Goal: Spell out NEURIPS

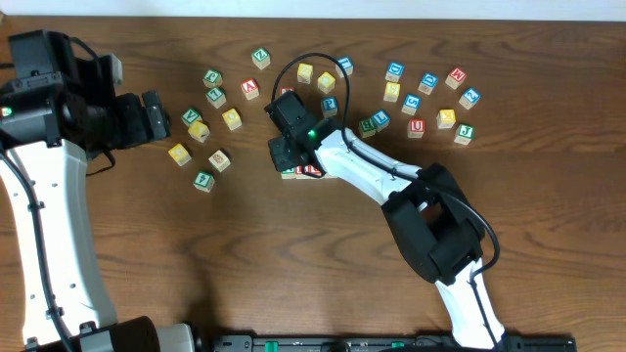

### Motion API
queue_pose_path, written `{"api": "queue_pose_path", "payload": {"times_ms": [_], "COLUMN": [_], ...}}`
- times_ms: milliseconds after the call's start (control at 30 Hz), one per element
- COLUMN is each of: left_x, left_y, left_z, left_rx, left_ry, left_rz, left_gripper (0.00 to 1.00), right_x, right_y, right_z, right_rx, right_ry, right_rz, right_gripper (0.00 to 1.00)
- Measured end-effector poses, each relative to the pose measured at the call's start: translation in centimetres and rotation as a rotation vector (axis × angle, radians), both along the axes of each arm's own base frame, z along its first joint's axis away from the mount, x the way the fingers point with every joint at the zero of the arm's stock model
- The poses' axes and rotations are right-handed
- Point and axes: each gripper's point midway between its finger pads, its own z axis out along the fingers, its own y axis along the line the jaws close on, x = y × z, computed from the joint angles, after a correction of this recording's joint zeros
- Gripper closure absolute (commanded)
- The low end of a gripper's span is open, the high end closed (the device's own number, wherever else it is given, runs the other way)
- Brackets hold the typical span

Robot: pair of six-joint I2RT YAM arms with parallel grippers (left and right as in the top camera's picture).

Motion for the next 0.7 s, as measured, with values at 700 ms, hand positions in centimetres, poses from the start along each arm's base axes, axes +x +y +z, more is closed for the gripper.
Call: {"api": "queue_pose_path", "payload": {"times_ms": [700], "left_x": [0.0], "left_y": [0.0], "left_z": [0.0], "left_rx": [0.000], "left_ry": [0.000], "left_rz": [0.000], "left_gripper": [0.02], "right_x": [0.9], "right_y": [-6.3], "right_z": [2.6], "right_rx": [-0.117], "right_ry": [0.144], "right_rz": [-0.030], "right_gripper": [0.92]}}
